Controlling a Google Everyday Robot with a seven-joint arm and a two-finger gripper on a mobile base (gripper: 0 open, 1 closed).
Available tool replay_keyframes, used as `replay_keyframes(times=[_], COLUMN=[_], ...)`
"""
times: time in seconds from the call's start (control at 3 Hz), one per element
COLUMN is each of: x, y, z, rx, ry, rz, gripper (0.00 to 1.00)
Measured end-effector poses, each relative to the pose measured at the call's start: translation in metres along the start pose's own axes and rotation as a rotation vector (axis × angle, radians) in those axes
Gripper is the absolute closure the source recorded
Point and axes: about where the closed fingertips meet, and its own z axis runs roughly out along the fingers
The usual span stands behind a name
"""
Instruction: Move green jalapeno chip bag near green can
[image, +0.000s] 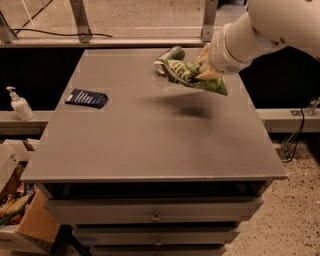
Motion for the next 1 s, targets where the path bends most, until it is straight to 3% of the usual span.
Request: replay_keyframes(times=[0.67,1.0], x=[0.036,0.041], y=[-0.055,-0.073], z=[0.023,0.038], rx=[0.113,0.134], ry=[0.016,0.017], rz=[-0.055,-0.053], gripper=[1.0,1.0])
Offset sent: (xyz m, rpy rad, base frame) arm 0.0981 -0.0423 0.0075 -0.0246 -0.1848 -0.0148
